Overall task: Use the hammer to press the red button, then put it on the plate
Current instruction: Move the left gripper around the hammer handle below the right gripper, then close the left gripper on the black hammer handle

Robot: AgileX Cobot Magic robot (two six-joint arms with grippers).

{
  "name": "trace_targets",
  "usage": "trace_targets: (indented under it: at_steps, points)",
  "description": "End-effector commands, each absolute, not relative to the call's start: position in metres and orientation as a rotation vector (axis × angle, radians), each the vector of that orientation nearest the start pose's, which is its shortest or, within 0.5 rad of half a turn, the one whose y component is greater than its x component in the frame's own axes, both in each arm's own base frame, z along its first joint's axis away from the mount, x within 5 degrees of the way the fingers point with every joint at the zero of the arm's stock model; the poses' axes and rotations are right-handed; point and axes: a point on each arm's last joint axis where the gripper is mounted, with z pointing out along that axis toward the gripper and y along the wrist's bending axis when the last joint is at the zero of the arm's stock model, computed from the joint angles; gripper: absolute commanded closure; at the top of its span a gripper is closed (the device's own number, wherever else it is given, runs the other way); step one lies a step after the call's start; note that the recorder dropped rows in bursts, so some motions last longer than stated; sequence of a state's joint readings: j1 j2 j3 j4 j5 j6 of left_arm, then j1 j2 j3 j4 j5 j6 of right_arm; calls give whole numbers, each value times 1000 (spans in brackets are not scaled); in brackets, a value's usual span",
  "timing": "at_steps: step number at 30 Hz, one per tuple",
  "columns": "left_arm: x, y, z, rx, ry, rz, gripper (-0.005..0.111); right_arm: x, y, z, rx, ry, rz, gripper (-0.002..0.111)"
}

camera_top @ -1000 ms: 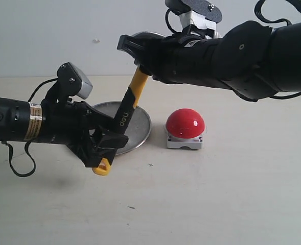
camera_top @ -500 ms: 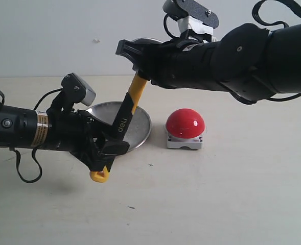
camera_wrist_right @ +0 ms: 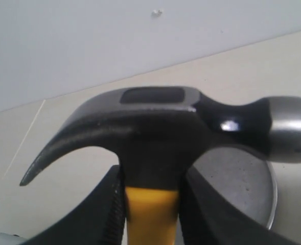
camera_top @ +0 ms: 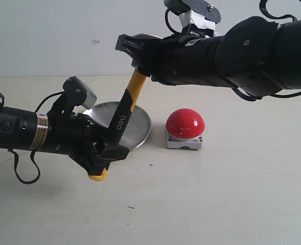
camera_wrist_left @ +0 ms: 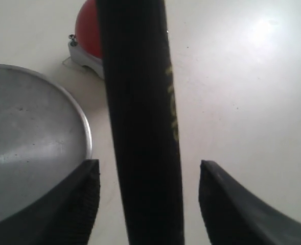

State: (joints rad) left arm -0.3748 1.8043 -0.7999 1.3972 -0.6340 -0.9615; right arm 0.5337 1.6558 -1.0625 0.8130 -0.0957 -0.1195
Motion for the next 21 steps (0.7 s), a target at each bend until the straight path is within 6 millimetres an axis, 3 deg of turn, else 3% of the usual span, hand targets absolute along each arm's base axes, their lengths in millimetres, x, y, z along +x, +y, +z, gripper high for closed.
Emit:
trace_targets:
  at_steps: [1, 14, 21]
  points:
    - [278, -173, 153, 1159, 1967, -794, 50, 325, 184, 273, 197, 2019, 701, 108]
    - [282, -171, 143, 1152, 2000, -750, 50, 325, 185, 272, 185, 2035, 703, 108]
    - [277, -175, 143, 1175, 2009, -878, 52, 325, 185, 272, 187, 2034, 703, 108]
